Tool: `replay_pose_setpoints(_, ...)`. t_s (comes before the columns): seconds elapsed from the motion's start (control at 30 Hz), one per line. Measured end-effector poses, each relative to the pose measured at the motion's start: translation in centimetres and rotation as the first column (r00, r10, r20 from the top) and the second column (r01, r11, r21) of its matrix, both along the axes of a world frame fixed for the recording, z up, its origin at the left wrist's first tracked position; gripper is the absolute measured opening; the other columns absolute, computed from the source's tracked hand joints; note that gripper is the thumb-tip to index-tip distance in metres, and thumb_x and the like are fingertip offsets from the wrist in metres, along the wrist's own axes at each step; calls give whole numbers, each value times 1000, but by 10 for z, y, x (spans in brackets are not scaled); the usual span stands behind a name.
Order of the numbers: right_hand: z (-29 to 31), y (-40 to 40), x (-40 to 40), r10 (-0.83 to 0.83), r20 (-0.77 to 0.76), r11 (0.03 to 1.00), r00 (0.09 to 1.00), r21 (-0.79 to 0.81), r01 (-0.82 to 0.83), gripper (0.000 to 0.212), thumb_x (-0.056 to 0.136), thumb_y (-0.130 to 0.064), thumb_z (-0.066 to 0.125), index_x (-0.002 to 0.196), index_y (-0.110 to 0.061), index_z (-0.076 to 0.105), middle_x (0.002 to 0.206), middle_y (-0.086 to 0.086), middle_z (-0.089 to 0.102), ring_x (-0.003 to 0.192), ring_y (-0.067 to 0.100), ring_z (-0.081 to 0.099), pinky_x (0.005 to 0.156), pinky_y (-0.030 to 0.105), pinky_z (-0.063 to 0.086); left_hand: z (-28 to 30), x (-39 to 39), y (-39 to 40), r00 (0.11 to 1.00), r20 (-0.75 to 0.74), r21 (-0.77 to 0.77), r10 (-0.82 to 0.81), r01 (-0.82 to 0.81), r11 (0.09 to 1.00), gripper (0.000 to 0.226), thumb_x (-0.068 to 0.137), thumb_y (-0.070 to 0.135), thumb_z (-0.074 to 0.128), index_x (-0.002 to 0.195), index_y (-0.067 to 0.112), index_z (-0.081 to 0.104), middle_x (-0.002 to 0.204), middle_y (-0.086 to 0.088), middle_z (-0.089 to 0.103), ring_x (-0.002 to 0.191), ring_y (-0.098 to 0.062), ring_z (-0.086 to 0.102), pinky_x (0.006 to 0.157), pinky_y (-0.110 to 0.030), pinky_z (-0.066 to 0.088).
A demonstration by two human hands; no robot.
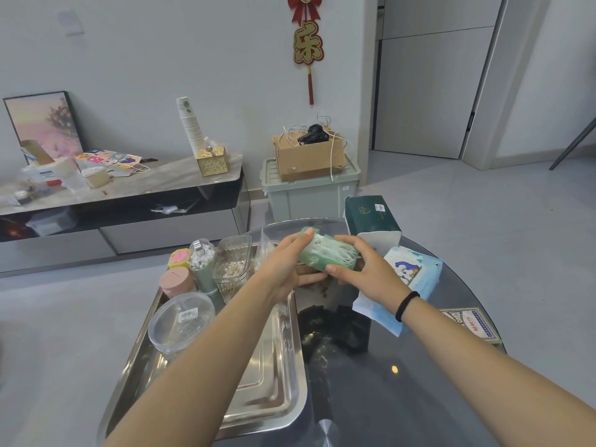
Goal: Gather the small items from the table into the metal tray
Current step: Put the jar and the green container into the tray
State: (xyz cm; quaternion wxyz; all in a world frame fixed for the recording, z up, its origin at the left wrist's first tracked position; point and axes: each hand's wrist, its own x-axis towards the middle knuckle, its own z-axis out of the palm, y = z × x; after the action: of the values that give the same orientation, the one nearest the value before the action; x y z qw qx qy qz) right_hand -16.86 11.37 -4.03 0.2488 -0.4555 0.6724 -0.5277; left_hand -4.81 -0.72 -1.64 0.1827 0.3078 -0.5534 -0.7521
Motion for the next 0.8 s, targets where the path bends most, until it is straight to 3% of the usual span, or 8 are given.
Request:
replay_pose_setpoints(0.23,0,1,0,-10,152,998,988,-61,20,46,82,-23,69,122,-30,46,107,-18,53,95,5,60,71,18,57,9,1,-6,999,-28,105,-19,22,994,51,93,43,53,133,12,47,121,-18,65,102,-33,69,92,-45,54)
replay_pose_setpoints(0.47,-2,0,-3,-6,224,996,974,-89,26,45,83,-19,68,122,-27,47,110,-14,54,100,8,60,75,24,59,10,5,-13,997,-75,206,19,-3,979,59,90,44,56,140,22,34,128,-27,56,100,-41,68,90,-51,54)
replay_pose_setpoints(0.63,-4,0,-5,-13,257,994,966,-105,41,42,84,-19,67,119,-29,47,113,-8,54,103,12,60,78,28,59,12,5,-12,998,-7,130,55,-54,990,52,91,45,55,135,21,40,124,-22,59,100,-35,68,89,-47,54)
replay_pose_setpoints(0.73,-4,-3,-4,12,279,993,960,-114,21,40,83,-21,68,117,-33,50,115,-6,56,110,17,59,87,40,57,12,3,-7,999,36,71,-31,28,997,46,93,44,51,130,17,50,124,-15,63,104,-30,67,91,-43,54)
replay_pose_setpoints(0.8,-6,-4,-2,23,230,995,973,-101,1,45,81,-23,70,121,-31,50,116,-7,57,110,15,59,88,42,56,11,1,-4,996,50,25,-71,69,997,45,94,45,50,127,15,52,122,-12,65,106,-28,66,92,-40,54)
